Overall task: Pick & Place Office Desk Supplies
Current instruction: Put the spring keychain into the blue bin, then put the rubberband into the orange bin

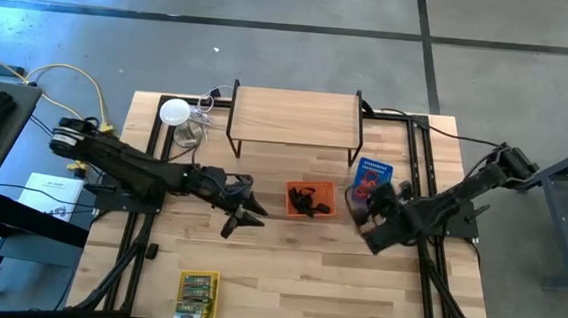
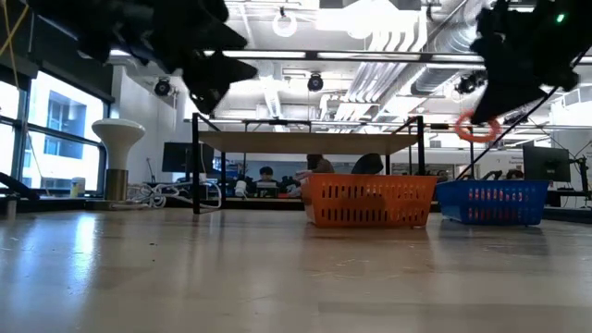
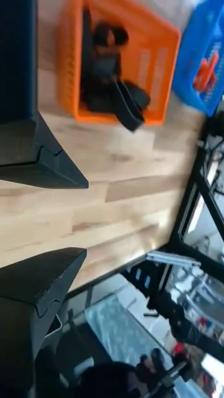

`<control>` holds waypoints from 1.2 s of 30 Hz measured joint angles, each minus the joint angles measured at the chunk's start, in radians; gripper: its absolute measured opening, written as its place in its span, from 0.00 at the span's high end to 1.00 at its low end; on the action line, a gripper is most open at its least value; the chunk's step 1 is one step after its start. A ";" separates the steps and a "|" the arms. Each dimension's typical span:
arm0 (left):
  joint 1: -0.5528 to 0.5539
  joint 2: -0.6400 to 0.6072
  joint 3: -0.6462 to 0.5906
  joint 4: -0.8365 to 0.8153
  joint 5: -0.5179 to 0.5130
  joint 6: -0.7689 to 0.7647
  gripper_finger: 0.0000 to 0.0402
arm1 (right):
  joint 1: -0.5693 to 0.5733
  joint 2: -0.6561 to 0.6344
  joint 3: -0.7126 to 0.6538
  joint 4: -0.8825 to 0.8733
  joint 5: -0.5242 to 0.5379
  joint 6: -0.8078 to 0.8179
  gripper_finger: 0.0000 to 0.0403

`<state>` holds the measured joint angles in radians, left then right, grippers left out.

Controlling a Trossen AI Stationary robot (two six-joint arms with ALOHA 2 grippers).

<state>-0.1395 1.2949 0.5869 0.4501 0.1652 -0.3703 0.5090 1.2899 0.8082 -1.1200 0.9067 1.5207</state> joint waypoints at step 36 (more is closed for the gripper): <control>-0.559 -0.218 0.266 -1.607 -0.183 -0.432 0.60 | -0.213 0.025 -0.001 0.160 -0.040 -0.209 0.31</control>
<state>-0.6980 1.0773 0.8532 -1.1567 -0.0181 -0.8028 0.2962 1.3151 0.8074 -0.9604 0.8670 1.3114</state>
